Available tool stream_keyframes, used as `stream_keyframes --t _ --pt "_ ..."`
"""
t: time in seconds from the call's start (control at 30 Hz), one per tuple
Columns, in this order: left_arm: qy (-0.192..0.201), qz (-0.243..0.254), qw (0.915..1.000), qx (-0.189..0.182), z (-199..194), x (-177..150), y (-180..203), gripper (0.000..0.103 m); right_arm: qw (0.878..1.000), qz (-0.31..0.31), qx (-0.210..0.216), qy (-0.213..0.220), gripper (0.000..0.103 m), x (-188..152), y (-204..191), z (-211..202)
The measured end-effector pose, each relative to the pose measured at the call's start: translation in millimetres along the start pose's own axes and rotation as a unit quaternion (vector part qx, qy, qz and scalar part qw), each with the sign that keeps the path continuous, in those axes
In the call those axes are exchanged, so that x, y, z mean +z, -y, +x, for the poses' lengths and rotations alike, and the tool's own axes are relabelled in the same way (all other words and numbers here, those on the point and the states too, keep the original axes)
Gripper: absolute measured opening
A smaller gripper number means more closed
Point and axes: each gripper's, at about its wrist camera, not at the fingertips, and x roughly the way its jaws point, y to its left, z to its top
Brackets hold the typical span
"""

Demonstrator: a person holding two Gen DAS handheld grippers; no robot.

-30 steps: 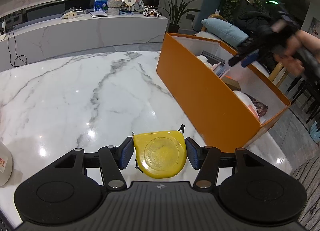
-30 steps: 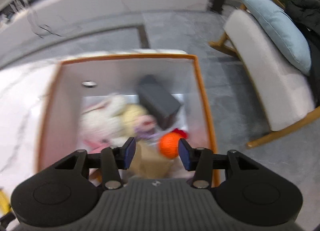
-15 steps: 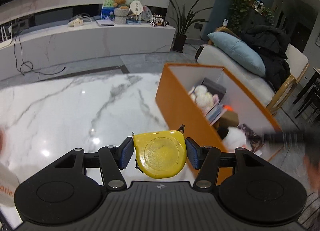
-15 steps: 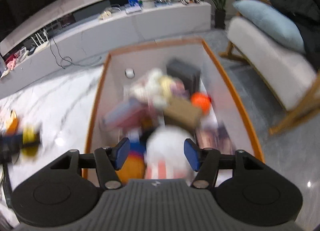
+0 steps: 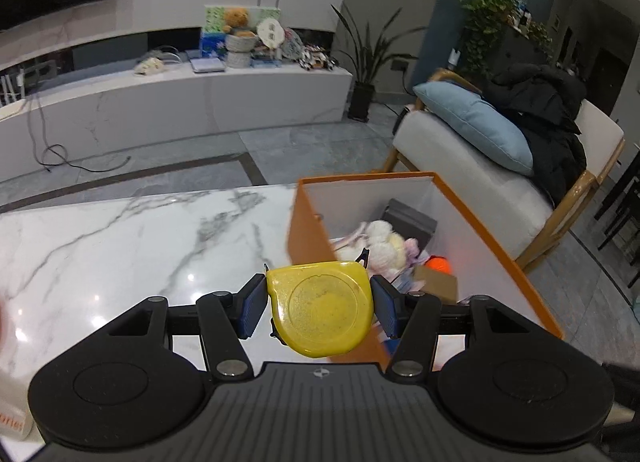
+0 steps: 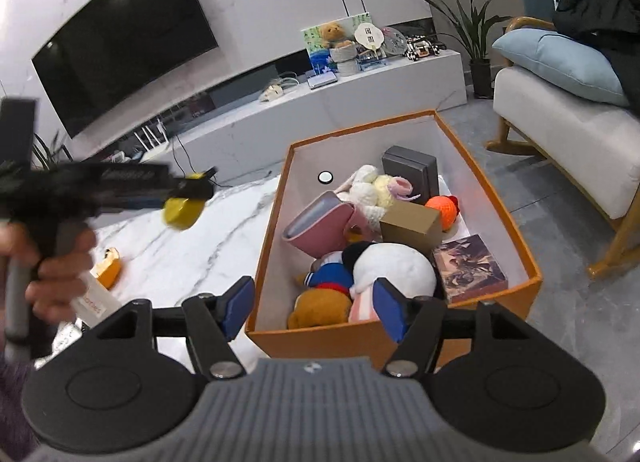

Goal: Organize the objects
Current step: 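Carry the tape measure into the orange box and open the left tool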

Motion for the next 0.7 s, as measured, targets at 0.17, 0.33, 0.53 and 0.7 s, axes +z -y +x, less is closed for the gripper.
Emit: stream_keyframes --t 0.17,0.33,0.53,0.7 --pt "-0.005 0.040 0.9992 -0.003 34.1 41.8 37.2 0.065 0.999 0.045 0.001 0.008 0.067 -1.1 25.8 -5.7" --pt "-0.008 0.086 0.9956 0.037 75.3 64.7 67.4 0.064 0.997 0.078 0.007 0.020 0.068 -2.7 44.2 -13.2" --pt "-0.026 0.103 0.9913 0.077 115.4 70.2 79.1 0.064 0.995 0.091 0.025 0.031 0.068 -2.2 51.5 -20.5" --pt "-0.046 0.092 0.9898 0.099 130.7 63.9 70.7 0.064 0.994 0.095 0.040 0.043 0.068 -1.6 52.2 -27.9"
